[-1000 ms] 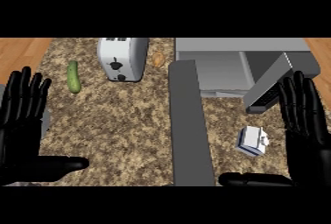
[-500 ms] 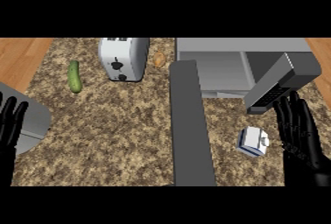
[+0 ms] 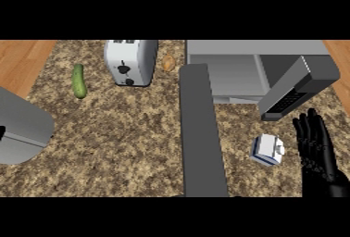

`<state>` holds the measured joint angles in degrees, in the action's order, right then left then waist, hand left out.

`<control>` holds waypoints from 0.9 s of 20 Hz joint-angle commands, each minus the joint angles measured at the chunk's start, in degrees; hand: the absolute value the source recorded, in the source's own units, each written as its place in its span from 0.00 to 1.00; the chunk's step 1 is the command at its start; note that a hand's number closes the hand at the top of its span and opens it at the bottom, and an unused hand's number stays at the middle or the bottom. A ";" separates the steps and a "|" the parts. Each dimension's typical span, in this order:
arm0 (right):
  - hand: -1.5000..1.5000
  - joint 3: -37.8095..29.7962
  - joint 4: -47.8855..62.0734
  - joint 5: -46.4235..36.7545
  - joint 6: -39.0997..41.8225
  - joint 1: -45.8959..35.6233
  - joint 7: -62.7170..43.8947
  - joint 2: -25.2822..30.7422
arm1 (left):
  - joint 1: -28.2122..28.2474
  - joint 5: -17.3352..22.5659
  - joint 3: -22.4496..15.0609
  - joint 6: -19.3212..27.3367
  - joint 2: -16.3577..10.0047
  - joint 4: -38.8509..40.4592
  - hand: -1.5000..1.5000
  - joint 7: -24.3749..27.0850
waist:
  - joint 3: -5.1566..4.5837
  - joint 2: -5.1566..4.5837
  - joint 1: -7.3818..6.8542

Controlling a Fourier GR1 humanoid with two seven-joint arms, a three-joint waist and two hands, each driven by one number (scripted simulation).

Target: Pick up the milk, place it into the microwave and close the microwave

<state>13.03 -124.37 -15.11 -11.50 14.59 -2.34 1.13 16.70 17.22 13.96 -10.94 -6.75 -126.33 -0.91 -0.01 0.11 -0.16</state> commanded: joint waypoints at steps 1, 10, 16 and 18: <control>0.00 -2.73 7.85 1.31 0.18 -2.34 3.95 0.19 | 2.05 0.99 -0.51 0.52 0.81 -6.13 0.00 -5.04 | 0.04 -0.07 -0.15; 0.00 -7.18 18.64 5.31 -1.41 -1.11 12.00 -1.08 | 3.61 2.02 4.37 -5.41 2.22 -0.70 0.00 1.14 | 0.01 -0.10 0.05; 0.00 -11.41 30.49 8.25 -3.10 -0.69 23.65 -1.09 | 7.73 7.35 9.73 -11.41 0.87 0.39 0.00 3.16 | 0.02 -0.07 -0.24; 0.00 -15.30 32.78 8.99 -2.00 -4.28 21.57 0.20 | 6.48 5.06 8.05 -9.72 2.61 -1.84 0.00 1.14 | 0.02 -0.10 -0.14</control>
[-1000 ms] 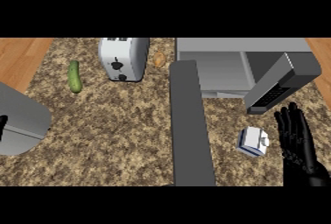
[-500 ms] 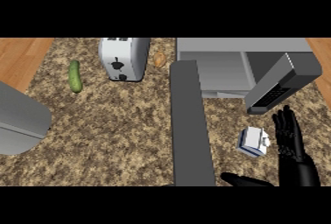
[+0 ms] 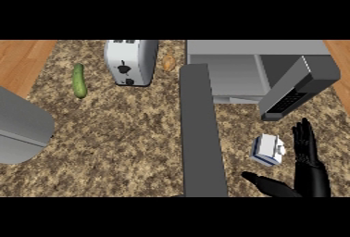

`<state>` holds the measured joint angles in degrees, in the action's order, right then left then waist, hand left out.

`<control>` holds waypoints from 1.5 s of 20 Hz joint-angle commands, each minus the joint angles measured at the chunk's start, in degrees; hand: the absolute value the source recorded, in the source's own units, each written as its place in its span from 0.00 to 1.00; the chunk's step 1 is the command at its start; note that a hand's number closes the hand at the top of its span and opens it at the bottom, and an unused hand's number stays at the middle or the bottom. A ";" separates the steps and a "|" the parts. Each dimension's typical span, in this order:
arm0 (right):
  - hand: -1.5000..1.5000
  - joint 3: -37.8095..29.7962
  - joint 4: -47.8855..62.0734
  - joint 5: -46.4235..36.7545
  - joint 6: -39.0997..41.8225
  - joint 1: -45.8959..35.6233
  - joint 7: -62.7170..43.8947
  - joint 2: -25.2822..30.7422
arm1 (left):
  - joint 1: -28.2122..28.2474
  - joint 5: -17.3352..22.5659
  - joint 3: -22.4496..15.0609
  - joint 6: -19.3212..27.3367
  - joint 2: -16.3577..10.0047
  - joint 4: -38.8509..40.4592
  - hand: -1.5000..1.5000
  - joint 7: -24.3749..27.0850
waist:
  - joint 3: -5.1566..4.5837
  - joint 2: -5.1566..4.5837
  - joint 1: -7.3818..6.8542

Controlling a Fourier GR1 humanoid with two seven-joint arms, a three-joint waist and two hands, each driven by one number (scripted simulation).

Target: Pick up the milk, place it into the microwave and close the microwave

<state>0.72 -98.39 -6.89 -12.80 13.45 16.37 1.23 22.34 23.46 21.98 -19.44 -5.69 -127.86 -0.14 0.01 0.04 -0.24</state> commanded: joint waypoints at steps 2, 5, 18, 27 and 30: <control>0.00 -4.96 9.89 3.44 1.70 1.06 9.08 0.92 | 0.83 1.13 2.17 -1.65 0.69 -0.02 0.00 0.43 | 0.01 -0.01 0.01; 0.00 -6.64 12.41 4.94 3.71 0.30 11.34 2.07 | -1.45 -4.83 -0.75 -1.59 3.16 1.91 0.00 1.34 | 0.00 -0.04 0.24; 0.00 -11.71 40.08 4.82 5.23 -13.34 25.03 4.12 | 0.89 3.67 5.61 -5.95 3.20 -2.04 0.00 -3.23 | 0.01 -0.05 -0.22; 0.00 -14.99 55.73 5.06 4.23 -20.45 33.86 6.63 | -4.07 4.15 8.85 -6.53 1.63 0.50 0.00 -4.64 | 0.01 -0.08 -0.09; 0.00 -14.46 57.08 5.07 3.36 -22.43 34.03 6.03 | -3.51 6.97 11.15 -5.75 0.30 -0.86 0.00 -7.91 | 0.00 -0.04 -0.09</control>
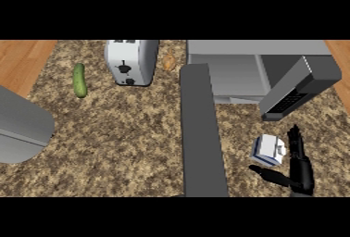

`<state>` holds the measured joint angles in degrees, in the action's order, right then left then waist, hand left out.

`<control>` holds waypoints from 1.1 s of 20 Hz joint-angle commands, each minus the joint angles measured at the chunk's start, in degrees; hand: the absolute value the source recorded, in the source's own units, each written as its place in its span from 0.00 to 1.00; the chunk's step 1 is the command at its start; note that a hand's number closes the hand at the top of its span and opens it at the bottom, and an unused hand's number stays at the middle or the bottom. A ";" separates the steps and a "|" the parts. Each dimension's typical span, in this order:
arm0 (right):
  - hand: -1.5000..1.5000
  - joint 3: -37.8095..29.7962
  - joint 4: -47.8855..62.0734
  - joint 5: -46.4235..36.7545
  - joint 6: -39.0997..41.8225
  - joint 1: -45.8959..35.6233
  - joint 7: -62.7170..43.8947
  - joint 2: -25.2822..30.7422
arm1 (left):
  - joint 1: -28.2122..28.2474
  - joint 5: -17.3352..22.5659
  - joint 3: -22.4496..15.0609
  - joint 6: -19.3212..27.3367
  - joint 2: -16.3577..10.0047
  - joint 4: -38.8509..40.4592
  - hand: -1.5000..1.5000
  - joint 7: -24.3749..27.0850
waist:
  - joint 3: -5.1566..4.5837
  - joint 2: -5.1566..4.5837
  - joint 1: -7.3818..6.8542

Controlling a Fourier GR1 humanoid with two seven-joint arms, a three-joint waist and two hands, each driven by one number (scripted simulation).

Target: Pick up the milk, place it into the microwave and close the microwave

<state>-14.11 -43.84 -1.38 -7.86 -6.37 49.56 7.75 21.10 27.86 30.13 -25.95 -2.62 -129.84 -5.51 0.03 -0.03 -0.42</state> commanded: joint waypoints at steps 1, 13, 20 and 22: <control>0.00 -2.48 10.19 0.45 1.97 -3.42 6.51 3.46 | -0.26 -4.00 -2.04 -1.92 2.49 1.26 0.00 2.97 | 0.01 -0.04 -0.06; 1.00 -2.59 19.56 -1.61 -0.97 -12.13 17.15 2.08 | 2.66 1.66 2.58 -3.95 1.41 0.41 0.00 1.69 | 0.04 -0.08 -0.52; 1.00 -1.01 24.51 -3.47 4.81 -18.24 18.22 3.13 | 1.60 -2.06 -0.81 -3.03 2.57 0.26 0.00 2.49 | 0.09 -0.29 -0.88; 1.00 0.85 22.93 -4.71 7.17 -18.82 16.33 4.34 | 1.95 3.13 2.32 -3.24 0.81 -0.70 0.00 -0.47 | 0.04 -0.08 -0.72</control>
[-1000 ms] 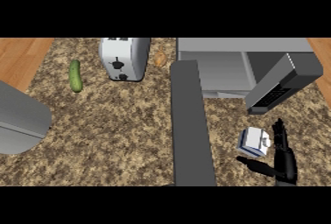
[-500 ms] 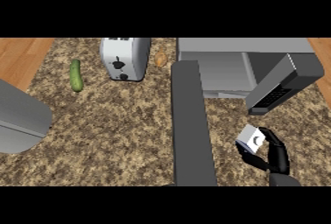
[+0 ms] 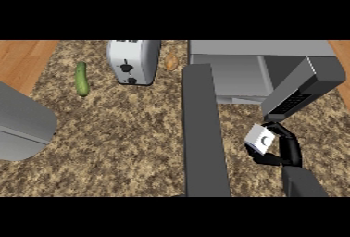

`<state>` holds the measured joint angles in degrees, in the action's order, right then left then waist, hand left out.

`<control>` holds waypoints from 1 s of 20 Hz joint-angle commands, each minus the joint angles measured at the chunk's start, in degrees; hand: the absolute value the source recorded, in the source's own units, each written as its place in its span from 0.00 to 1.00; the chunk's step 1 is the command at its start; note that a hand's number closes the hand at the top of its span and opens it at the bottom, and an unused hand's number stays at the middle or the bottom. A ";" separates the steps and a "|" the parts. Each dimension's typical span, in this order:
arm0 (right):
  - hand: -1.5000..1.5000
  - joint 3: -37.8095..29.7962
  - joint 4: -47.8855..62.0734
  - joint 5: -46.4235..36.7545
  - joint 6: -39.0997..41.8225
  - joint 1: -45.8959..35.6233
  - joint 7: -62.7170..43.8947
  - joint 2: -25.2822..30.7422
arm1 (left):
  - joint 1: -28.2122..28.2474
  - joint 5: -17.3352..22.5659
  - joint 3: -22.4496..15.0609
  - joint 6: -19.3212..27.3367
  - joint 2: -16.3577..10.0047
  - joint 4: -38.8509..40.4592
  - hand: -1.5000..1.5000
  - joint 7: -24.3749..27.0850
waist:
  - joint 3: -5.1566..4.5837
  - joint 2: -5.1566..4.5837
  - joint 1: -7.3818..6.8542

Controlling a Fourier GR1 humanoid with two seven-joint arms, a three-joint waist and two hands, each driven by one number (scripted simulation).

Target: Pick up the milk, place it into the microwave and close the microwave

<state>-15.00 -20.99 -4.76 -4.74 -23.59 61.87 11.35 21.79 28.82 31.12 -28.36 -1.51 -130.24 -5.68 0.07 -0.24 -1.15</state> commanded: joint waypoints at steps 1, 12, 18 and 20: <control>1.00 1.47 1.75 -1.28 4.99 -2.44 5.05 1.05 | -0.18 0.36 1.39 -2.17 -0.39 2.92 0.00 2.02 | 0.02 -0.03 -0.08; 1.00 9.29 -22.13 -0.90 5.91 4.23 -7.23 -7.32 | 2.79 2.39 4.88 -3.25 0.54 1.33 0.00 1.68 | -0.16 0.64 1.51; 1.00 12.00 -34.92 -2.15 -0.87 5.52 -19.72 -10.45 | 2.49 4.55 5.53 -3.36 -1.50 2.91 0.00 0.95 | -0.13 0.51 1.17; 1.00 11.64 -35.91 -1.65 -0.38 2.95 -23.15 -9.72 | 3.81 4.91 5.52 -3.51 0.13 0.67 0.00 0.30 | -0.10 0.44 0.89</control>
<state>-4.74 -50.68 -5.88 -1.86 -19.95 45.01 3.63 23.92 31.40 35.21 -30.90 -1.76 -128.32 -4.71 -0.04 0.19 -0.04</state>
